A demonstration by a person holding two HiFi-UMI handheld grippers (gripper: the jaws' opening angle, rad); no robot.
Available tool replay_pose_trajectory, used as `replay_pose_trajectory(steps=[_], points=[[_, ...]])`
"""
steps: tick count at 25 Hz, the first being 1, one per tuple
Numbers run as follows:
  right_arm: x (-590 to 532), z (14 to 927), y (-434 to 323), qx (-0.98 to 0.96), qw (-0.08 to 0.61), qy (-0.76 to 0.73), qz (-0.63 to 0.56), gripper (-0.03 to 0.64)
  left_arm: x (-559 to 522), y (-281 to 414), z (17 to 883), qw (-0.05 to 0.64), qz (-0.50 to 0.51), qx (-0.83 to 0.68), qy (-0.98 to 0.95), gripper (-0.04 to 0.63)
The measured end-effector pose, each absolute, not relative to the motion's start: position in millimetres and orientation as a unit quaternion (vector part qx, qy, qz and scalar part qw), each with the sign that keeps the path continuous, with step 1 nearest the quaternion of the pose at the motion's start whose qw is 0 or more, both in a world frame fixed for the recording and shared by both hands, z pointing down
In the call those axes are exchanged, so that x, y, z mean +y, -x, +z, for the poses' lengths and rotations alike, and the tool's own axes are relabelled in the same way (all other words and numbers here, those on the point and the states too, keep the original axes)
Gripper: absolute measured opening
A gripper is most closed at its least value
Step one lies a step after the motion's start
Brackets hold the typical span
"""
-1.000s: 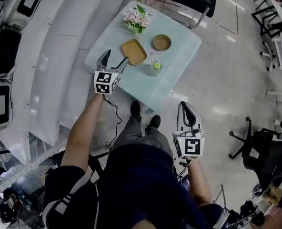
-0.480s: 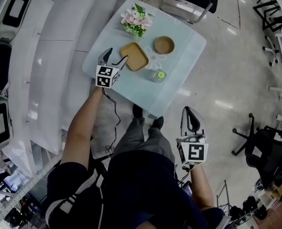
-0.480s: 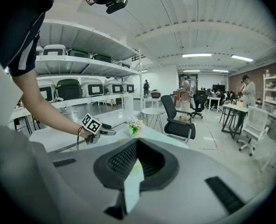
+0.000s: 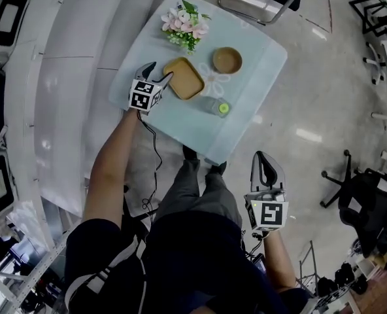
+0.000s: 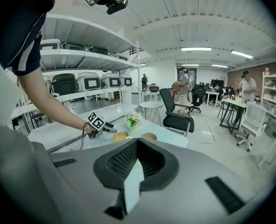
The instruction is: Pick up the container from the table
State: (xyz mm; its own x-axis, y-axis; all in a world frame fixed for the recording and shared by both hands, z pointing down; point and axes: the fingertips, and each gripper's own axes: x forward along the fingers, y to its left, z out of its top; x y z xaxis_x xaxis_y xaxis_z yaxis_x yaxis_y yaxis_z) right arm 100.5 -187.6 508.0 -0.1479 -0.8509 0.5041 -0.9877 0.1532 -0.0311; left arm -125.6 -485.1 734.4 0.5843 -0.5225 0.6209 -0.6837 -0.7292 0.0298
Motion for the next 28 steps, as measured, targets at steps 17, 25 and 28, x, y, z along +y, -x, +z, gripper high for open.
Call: replay_pose_trajectory(steps=[17, 25, 28], points=[[-193.0, 530.0, -102.5, -0.724, 0.212, -0.625, 0.202, 0.0, -497.4, 121.6, 782.9, 0.159, 0.367, -0.291, -0.869, 0.193], [-196.6, 532.4, -103.4, -0.721, 0.211, -0.627, 0.207, 0.0, -501.0, 121.2, 794.7, 0.165, 0.387, -0.284, -0.862, 0.146], [-198.9, 530.0, -102.9, -0.722, 0.205, -0.628, 0.204, 0.0, -500.6, 119.2, 795.2, 0.164, 0.388, -0.281, -0.862, 0.126]])
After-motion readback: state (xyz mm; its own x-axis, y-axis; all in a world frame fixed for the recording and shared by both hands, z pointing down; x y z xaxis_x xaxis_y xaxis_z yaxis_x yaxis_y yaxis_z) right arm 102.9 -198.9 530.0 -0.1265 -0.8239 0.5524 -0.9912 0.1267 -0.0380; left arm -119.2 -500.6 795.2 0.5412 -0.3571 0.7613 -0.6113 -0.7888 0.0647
